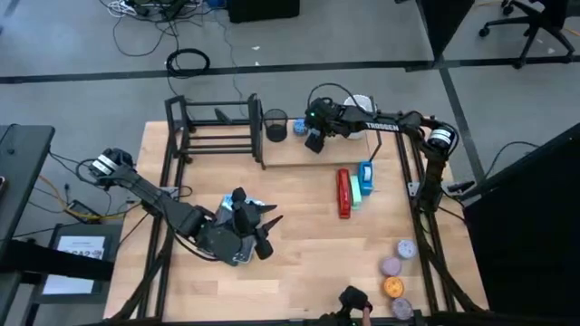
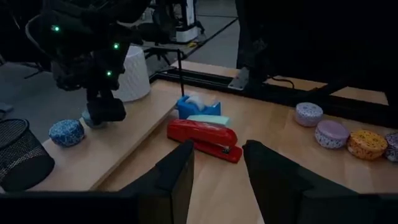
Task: Stock shelves
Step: Put the green scented candle on the shelf, then put the light purple scented candle on the shelf
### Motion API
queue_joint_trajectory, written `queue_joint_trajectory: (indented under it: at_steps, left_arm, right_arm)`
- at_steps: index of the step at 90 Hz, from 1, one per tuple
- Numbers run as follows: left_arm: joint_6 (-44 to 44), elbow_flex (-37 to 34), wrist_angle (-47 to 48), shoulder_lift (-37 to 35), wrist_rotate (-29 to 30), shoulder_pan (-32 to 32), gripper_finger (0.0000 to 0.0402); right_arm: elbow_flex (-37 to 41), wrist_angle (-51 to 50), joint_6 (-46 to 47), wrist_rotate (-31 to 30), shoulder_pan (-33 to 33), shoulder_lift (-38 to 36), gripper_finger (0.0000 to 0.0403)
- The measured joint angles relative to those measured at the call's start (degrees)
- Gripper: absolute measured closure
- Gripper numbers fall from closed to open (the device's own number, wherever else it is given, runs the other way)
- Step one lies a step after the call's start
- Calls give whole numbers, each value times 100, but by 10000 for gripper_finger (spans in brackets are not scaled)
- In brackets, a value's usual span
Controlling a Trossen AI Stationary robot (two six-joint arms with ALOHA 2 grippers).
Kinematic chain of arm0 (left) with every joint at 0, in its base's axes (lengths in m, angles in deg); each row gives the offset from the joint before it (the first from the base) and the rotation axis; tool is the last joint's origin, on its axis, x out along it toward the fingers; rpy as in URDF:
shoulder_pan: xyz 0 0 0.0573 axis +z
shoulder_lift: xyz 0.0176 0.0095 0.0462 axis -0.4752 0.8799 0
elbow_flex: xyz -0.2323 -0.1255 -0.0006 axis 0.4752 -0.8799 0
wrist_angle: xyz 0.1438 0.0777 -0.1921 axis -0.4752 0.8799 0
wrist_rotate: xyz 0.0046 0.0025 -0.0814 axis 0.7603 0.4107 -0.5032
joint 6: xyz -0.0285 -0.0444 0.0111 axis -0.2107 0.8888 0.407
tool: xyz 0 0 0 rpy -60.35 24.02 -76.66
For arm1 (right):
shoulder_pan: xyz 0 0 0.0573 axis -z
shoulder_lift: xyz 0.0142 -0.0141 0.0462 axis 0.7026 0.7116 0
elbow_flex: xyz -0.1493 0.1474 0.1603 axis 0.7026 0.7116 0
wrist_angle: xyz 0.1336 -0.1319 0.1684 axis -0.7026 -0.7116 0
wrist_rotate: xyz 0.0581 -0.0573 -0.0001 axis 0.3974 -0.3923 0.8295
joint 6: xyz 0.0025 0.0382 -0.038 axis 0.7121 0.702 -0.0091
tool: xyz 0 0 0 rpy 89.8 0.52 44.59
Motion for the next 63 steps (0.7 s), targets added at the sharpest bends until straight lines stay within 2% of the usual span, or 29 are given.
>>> queue_joint_trajectory:
  at_steps: [36,49,63]
  left_arm:
    - [-4,0,-48,0,0,0,275]
    - [-4,0,-115,0,-119,0,275]
    - [-4,0,-140,0,-286,0,275]
  right_arm:
    - [5,204,-350,-44,-744,-1038,90]
    - [3,126,-550,-17,-1446,-1410,91]
    - [134,-149,-676,-6,-2552,-1852,97]
